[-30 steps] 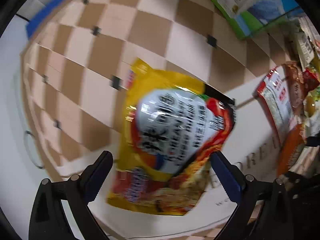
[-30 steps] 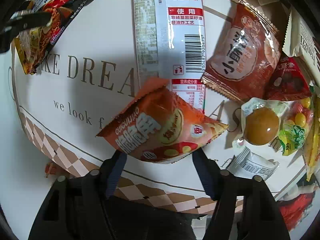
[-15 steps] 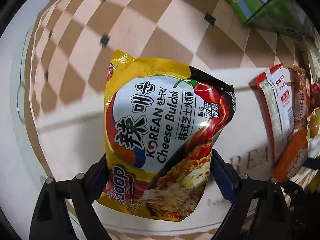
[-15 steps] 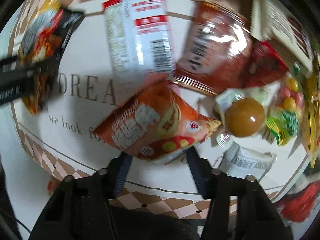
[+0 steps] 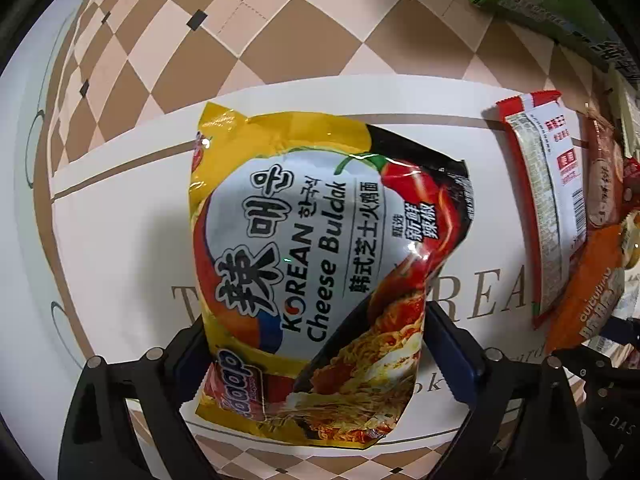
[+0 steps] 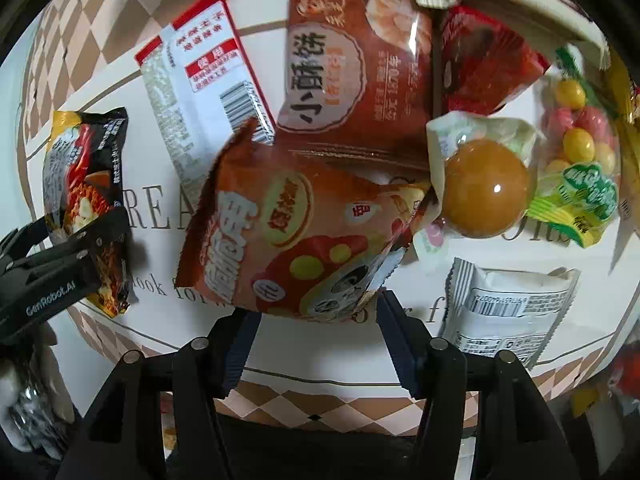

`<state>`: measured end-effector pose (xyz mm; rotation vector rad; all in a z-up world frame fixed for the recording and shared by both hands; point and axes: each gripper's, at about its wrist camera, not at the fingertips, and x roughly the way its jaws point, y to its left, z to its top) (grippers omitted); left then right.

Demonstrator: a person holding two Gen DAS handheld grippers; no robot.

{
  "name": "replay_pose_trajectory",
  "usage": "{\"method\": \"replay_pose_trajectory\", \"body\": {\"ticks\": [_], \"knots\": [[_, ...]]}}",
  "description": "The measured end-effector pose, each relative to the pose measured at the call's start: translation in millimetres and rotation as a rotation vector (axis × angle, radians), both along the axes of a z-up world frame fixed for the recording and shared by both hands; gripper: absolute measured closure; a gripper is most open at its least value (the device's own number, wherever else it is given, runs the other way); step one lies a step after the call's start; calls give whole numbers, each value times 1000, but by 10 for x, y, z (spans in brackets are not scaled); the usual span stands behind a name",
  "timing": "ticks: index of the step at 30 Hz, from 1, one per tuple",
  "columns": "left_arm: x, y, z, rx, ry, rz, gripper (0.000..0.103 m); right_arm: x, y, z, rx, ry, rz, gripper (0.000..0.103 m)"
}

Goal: Organize snacks
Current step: 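Carry both bags into the cardboard box and open both tools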

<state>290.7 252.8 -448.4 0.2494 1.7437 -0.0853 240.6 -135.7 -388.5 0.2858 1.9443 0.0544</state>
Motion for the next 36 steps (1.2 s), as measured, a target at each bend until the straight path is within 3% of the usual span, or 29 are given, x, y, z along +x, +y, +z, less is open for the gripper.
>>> {"method": "replay_pose_trajectory", "body": {"ticks": [3, 5, 9, 14, 17, 19, 22, 25, 28, 33, 35, 36], "knots": [[-25, 15, 2, -8, -21, 0, 17, -14, -13, 164, 11, -36, 45, 24], [-105, 38, -30, -25, -2, 26, 17, -46, 13, 272, -3, -73, 99, 17], [-109, 177, -162, -34, 25, 67, 17, -41, 78, 512, -92, -179, 327, 17], [-161, 210, -210, -29, 33, 52, 14, -143, 296, 505, -193, -243, 653, 17], [-182, 222, -321, -19, 38, 29, 10, -284, 357, 450, -232, -264, 805, 17], [-185, 221, -363, -16, 38, 18, 5, -331, 354, 385, -251, -257, 835, 18], [-132, 251, -360, -33, 42, 26, 5, -393, 186, 396, -256, -246, 779, 37], [6, 236, -285, -42, 30, 54, 8, -321, -125, 461, -224, -227, 628, 40], [-37, 235, -205, -33, -8, 67, 18, -256, -536, 548, -166, -188, 436, 43], [-145, 288, -290, -30, -40, 87, 18, -328, -1244, 683, -34, -123, 119, 47], [-168, 383, -346, -36, -58, 92, 18, -390, -1476, 753, 5, -118, 44, 48], [-122, 275, -228, -32, -65, 93, 18, -341, -1602, 806, 14, -121, 25, 48]]}}
